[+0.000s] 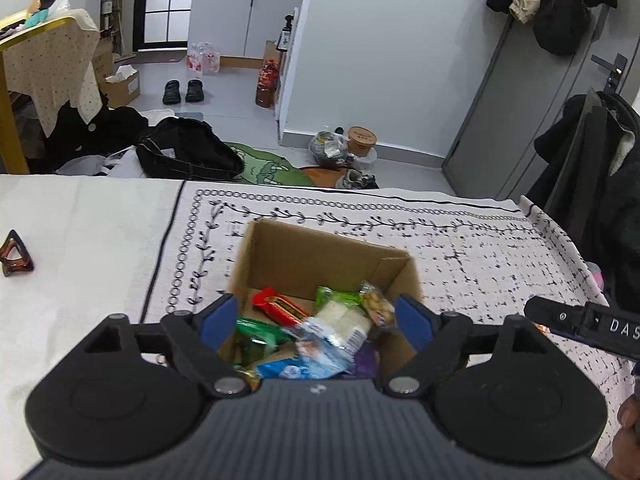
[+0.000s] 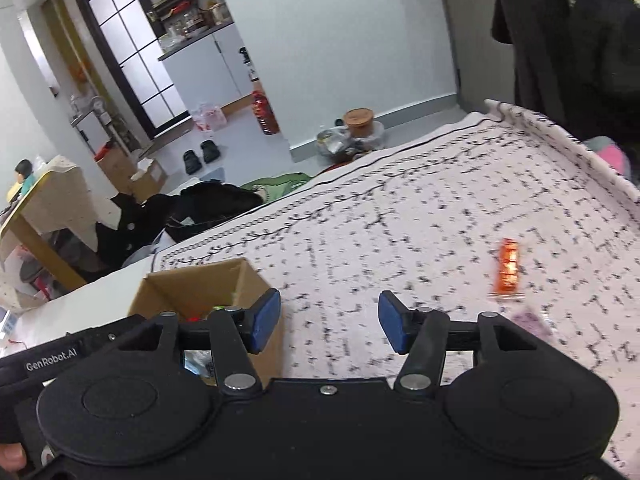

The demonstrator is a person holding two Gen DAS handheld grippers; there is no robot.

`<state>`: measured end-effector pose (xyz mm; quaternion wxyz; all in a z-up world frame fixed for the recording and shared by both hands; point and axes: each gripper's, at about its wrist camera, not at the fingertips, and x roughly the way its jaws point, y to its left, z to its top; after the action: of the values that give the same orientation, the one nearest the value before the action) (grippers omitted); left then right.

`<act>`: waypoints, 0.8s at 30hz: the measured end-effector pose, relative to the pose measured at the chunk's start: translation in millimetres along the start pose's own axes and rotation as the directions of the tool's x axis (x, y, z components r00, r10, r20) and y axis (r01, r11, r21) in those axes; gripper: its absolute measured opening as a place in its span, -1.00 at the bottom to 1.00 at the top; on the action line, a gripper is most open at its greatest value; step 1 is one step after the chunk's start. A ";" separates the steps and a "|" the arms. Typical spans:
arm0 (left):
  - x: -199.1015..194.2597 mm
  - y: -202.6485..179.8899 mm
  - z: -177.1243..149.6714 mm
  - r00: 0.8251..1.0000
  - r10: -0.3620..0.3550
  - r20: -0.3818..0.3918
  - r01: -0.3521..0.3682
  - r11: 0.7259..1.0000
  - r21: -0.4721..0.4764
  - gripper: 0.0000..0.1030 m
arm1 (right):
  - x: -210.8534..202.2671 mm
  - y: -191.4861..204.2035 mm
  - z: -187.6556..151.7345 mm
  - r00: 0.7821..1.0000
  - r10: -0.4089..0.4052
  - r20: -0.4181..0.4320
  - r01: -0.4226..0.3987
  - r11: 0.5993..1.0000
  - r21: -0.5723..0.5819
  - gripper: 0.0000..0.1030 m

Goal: Organize snacks
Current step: 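Move both open tools back toward the orange candy and pink packet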

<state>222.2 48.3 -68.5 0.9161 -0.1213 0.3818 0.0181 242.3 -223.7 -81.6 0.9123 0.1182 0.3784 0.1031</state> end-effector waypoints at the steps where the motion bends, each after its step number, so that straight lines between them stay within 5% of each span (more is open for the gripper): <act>1: 0.3 -4.2 -0.6 1.000 -0.006 -0.002 0.006 1.000 0.005 0.70 | -2.2 -4.1 0.0 1.000 -0.006 0.002 0.006 1.000 0.004 0.11; 12: 3.9 -57.0 -7.9 0.998 -0.065 0.008 0.064 0.996 0.061 0.99 | -22.6 -54.1 3.1 0.997 -0.075 0.030 0.074 0.997 0.030 0.37; 24: 18.2 -112.4 -14.6 0.993 -0.116 -0.018 0.117 0.985 0.129 0.99 | -29.7 -104.1 2.8 0.992 -0.127 0.027 0.125 0.989 0.074 0.43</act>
<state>239.1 -65.3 -67.8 0.9194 -0.0838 0.3794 -0.0611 234.0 -331.4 -90.4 0.9179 0.1285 0.3742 0.0297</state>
